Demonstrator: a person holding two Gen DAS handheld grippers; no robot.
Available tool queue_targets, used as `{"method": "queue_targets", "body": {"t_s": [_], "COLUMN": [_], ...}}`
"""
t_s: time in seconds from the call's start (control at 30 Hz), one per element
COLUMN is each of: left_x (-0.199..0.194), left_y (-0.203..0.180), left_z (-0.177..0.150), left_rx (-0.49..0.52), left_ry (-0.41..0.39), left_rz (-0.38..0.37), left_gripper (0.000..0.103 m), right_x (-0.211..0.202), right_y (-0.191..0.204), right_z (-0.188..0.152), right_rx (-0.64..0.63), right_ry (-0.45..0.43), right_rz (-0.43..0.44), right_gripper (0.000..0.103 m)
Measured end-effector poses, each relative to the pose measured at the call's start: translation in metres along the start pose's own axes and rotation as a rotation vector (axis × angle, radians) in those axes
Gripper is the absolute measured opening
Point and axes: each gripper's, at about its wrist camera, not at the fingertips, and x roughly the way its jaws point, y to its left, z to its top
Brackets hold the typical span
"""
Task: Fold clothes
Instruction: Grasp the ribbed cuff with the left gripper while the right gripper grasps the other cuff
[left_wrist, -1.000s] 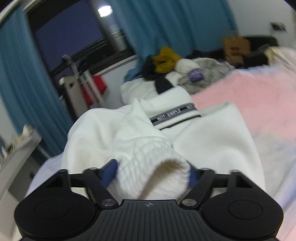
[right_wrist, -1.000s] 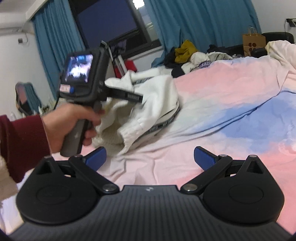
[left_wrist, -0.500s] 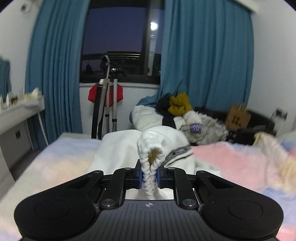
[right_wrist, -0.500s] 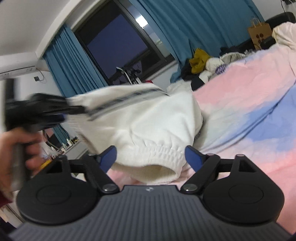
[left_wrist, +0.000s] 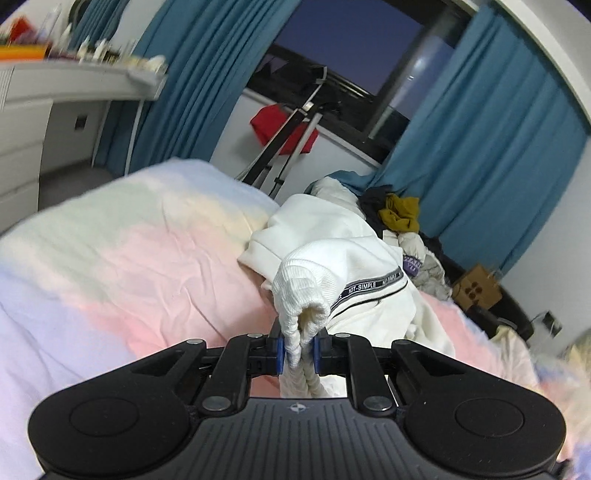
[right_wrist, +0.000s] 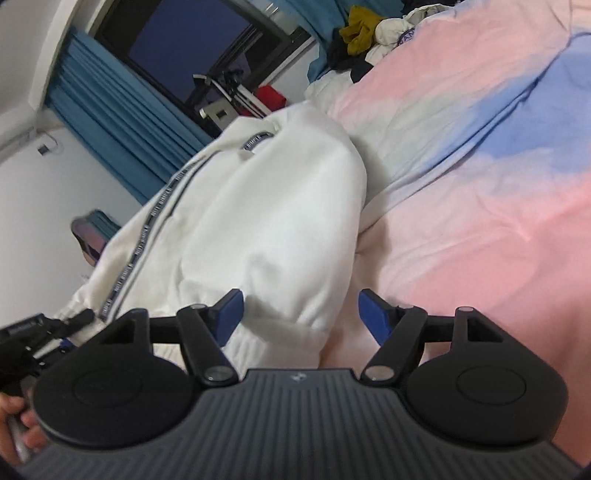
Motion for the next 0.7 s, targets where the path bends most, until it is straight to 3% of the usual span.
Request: {"method": "queue_targets", "body": {"t_s": [0.1, 0.23, 0.47, 0.7], "left_x": [0.006, 0.027, 0.045, 0.011], "left_y": [0.005, 0.016, 0.022, 0.018], "left_z": [0.0, 0.008, 0.03, 0.098], "left_rx": [0.004, -0.061, -0.019, 0.037], "left_ry": [-0.01, 0.015, -0.026, -0.086], "left_rz": [0.016, 0.048, 0.102, 0.141], "left_gripper": [0.016, 0.016, 0.015, 0.015], "right_x": [0.019, 0.028, 0.017, 0.006], "right_y": [-0.004, 0.006, 0.039, 0.101], "right_z": [0.003, 0.002, -0.011, -0.047], "right_rx": [0.014, -0.011, -0.05, -0.045], "right_ry": [0.029, 0.039, 0.053, 0.133], "right_rz": [0.027, 0.072, 0.161, 0.307], "right_gripper": [0.071, 0.035, 0.023, 0.019]}}
